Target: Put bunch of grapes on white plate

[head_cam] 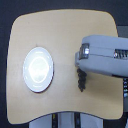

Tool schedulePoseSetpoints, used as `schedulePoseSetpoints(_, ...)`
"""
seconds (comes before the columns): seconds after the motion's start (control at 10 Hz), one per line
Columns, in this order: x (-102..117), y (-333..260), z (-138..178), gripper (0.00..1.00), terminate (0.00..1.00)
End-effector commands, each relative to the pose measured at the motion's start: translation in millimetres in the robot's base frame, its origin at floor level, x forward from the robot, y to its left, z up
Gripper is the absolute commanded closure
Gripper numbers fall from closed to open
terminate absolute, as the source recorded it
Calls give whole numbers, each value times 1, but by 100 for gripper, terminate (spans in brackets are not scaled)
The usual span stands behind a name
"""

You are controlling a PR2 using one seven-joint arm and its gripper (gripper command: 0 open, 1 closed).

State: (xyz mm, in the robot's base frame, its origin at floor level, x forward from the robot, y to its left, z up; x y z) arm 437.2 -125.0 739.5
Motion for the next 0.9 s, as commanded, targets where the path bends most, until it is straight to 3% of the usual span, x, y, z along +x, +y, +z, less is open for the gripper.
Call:
schedulePoseSetpoints(0.0, 13, 3, 31, 100, 0)
schedulePoseSetpoints(0.4, 23, 37, 95, 100, 0)
schedulePoseSetpoints(0.8, 17, 83, 134, 100, 0)
